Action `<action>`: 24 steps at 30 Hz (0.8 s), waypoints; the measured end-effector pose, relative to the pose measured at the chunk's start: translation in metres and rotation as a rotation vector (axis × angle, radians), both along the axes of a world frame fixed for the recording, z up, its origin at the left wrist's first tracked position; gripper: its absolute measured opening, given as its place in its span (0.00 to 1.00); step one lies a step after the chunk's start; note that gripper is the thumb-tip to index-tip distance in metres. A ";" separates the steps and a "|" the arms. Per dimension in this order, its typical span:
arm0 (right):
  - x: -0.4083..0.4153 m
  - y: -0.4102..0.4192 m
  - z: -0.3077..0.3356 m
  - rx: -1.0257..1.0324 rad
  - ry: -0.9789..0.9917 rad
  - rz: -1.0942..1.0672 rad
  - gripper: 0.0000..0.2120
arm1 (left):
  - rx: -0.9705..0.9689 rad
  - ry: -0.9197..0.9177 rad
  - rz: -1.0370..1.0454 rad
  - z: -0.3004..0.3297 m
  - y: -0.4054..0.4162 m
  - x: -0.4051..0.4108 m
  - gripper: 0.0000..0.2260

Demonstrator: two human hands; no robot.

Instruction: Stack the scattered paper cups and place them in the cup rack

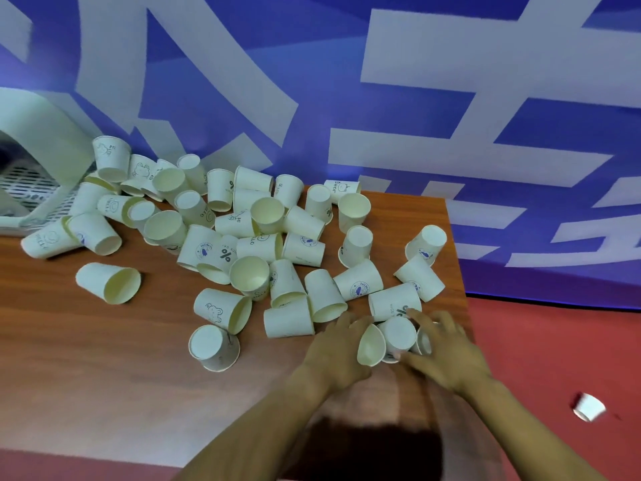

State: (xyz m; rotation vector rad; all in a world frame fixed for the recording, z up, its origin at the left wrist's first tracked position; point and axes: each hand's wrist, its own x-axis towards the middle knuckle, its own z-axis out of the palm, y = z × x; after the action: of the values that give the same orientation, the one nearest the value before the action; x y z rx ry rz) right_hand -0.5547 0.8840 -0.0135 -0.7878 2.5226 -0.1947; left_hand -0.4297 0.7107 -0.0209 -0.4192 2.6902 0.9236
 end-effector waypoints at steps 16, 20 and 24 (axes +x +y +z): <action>0.023 -0.012 -0.008 -0.070 0.120 0.031 0.33 | 0.001 0.007 0.025 0.009 -0.030 0.031 0.36; 0.027 -0.011 -0.001 -0.064 0.100 0.058 0.34 | -0.002 0.010 0.040 0.013 -0.034 0.038 0.37; 0.033 -0.023 0.005 -0.051 0.071 0.107 0.35 | -0.006 0.018 0.041 0.016 -0.040 0.048 0.36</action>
State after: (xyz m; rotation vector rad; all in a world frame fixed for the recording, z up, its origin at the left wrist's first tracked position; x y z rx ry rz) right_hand -0.5221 0.8615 -0.0081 -0.9632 2.5420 -0.1982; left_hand -0.3819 0.6710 -0.0047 -0.4712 2.7111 0.9355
